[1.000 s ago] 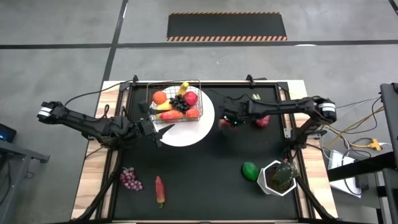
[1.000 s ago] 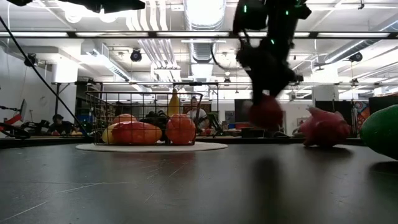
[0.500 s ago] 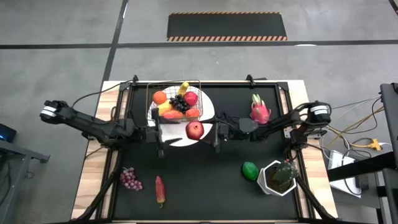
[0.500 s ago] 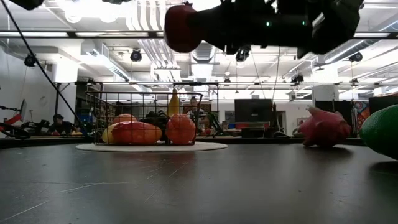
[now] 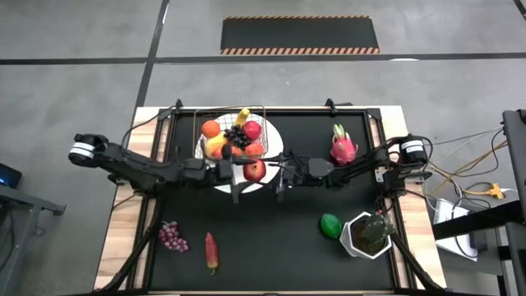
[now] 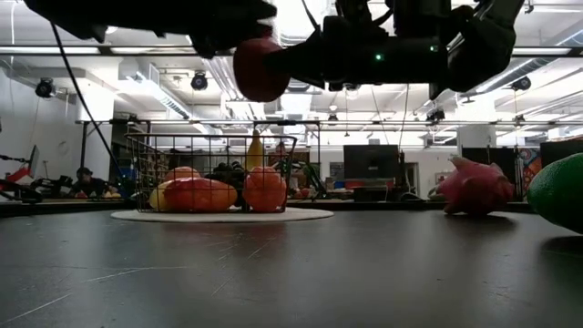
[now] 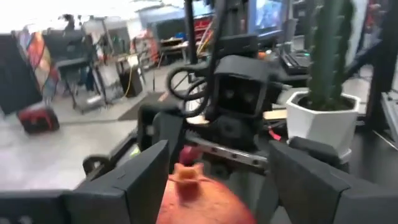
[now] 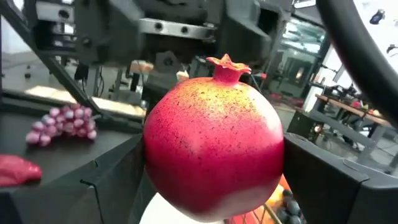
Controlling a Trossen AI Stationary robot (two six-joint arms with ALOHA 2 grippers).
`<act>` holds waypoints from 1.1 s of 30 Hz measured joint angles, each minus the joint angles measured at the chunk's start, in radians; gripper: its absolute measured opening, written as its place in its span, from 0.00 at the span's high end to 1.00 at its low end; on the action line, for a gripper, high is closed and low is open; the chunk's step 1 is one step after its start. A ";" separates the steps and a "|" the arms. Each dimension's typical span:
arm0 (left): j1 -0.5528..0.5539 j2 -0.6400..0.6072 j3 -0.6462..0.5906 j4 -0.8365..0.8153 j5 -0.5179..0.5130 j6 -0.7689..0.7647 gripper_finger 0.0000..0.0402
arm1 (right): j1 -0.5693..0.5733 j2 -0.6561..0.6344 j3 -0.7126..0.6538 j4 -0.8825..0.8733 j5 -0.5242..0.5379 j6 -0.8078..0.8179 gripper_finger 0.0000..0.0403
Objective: Build produce basket
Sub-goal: Put the pomegranate into the wire basket
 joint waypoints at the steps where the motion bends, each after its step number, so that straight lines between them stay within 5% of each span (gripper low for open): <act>1: 0.012 0.010 0.001 0.003 0.000 -0.023 0.39 | 0.000 0.000 0.000 -0.007 -0.001 -0.002 0.18; 10: 0.052 0.048 0.003 -0.002 -0.006 -0.070 0.55 | 0.000 0.000 0.000 -0.041 0.021 0.000 0.18; 20: 0.052 0.048 -0.003 0.005 -0.005 -0.070 0.96 | 0.000 0.000 0.000 -0.050 0.027 0.005 0.16; 33: 0.052 0.049 -0.018 -0.004 -0.004 -0.065 0.99 | 0.000 -0.007 0.004 -0.071 0.048 0.049 0.09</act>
